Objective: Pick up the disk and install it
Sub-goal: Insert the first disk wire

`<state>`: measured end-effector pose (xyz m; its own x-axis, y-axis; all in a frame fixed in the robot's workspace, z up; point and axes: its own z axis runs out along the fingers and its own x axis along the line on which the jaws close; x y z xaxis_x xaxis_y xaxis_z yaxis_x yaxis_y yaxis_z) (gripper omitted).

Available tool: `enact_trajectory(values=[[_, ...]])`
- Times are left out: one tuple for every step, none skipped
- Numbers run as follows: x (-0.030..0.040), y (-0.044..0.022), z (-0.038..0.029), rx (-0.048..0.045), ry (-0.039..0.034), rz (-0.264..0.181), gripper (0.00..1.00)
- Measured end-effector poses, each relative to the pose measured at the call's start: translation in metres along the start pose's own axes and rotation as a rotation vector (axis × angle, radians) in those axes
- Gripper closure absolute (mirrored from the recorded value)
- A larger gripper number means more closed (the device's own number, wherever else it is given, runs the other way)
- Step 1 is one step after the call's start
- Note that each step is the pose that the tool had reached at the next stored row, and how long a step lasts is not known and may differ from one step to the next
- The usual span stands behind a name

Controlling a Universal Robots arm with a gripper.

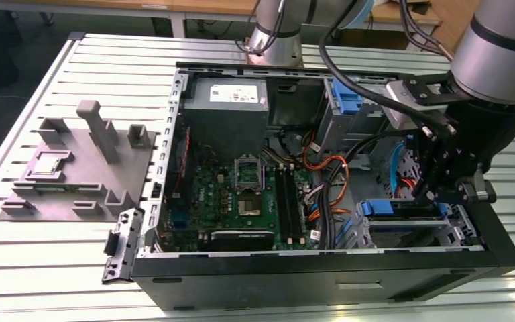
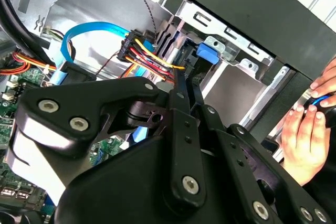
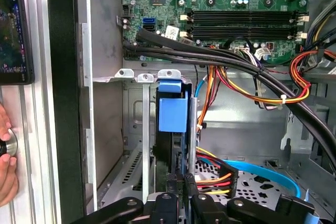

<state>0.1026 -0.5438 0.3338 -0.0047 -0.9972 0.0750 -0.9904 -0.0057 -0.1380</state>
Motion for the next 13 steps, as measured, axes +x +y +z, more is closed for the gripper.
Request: enact_trajectory(values=[[0.0001, 0.0, 0.0002, 0.0, -0.0001, 0.001, 0.84], [0.0003, 0.0001, 0.0004, 0.0, -0.0001, 0.001, 0.84], [0.0004, 0.0001, 0.0005, 0.0, 0.0001, 0.002, 0.84], [0.0005, 0.0001, 0.0007, -0.0001, 0.0003, 0.002, 0.84], [0.0006, 0.0001, 0.0008, -0.0001, 0.0005, 0.003, 0.84], [0.0006, 0.0001, 0.0009, -0.0001, 0.0005, 0.003, 0.84], [0.0006, 0.0001, 0.0009, -0.0001, 0.0001, 0.003, 0.84], [0.0006, 0.0001, 0.001, -0.0001, -0.0005, 0.003, 0.84], [0.0005, 0.0002, 0.0011, -0.0002, -0.0008, 0.004, 0.84], [0.0005, 0.0001, 0.0011, -0.0001, -0.001, 0.004, 0.84], [0.0006, 0.0001, 0.001, -0.0002, -0.0013, 0.004, 0.84], [0.0005, 0.0001, 0.0011, 0.0002, -0.0018, 0.004, 0.84], [0.0006, 0.0001, 0.001, 0.0004, -0.0017, 0.004, 0.84]])
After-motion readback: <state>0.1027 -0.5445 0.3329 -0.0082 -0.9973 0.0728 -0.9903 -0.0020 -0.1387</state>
